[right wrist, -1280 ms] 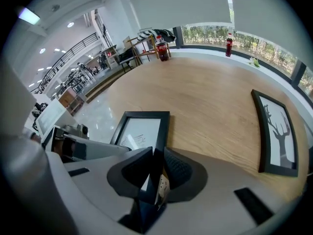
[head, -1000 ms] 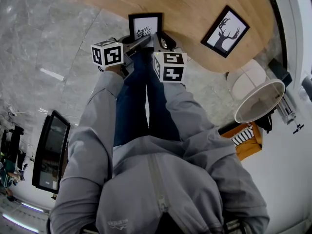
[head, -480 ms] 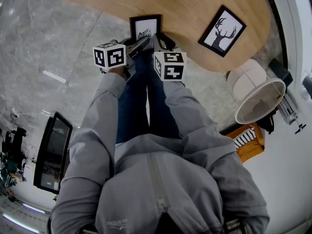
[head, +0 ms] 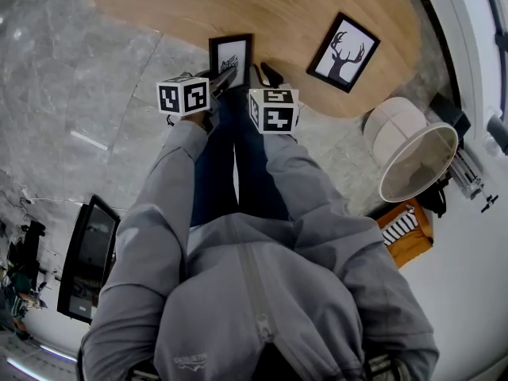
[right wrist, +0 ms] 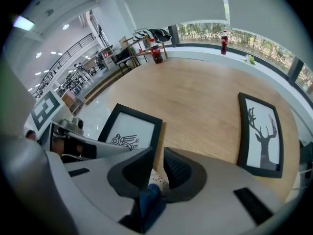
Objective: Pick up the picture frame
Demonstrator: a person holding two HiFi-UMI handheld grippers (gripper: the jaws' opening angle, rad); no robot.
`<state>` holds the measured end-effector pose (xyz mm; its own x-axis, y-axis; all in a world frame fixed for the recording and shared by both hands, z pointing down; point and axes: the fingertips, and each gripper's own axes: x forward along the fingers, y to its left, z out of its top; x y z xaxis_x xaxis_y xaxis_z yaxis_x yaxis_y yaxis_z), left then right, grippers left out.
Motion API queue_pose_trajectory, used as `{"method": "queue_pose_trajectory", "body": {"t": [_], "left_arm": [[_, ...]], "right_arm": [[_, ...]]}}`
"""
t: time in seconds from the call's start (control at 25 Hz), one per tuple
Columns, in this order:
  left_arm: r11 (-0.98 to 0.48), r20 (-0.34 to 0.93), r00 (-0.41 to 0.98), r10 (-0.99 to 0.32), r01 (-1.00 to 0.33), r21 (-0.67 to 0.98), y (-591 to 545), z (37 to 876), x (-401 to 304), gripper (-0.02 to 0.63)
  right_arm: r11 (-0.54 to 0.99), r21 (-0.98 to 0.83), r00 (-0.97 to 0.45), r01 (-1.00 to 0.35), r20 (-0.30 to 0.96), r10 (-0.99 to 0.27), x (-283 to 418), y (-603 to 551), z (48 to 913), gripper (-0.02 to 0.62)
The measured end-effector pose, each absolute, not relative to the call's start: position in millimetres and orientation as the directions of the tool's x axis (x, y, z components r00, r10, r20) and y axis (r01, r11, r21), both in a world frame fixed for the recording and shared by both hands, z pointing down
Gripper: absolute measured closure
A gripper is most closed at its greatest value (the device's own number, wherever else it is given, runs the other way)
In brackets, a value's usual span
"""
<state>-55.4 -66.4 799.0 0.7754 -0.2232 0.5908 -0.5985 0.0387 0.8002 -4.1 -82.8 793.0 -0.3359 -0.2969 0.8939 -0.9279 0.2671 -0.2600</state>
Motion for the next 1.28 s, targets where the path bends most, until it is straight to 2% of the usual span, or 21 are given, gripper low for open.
{"method": "queue_pose_trajectory", "body": {"t": [0.16,0.4,1.28], "left_arm": [[0.021,0.649,0.729,-0.219,-0.661,0.75,-70,785,-58,0.581],[-0.025,0.666,0.707,-0.237,-0.69,0.723,-83,740,-60,0.581],[-0.181,0.672,0.57,-0.473,-0.809,0.559,-127,503,-72,0.581]], "right_arm": [[0.266,-0.231,-0.311,-0.936,0.895,-0.319,4,-88,766,0.539],[0.25,-0.232,-0.313,-0.94,0.878,-0.363,5,-101,716,0.558],[0.305,-0.168,-0.311,-0.938,0.796,-0.519,37,-117,490,0.565]]}}
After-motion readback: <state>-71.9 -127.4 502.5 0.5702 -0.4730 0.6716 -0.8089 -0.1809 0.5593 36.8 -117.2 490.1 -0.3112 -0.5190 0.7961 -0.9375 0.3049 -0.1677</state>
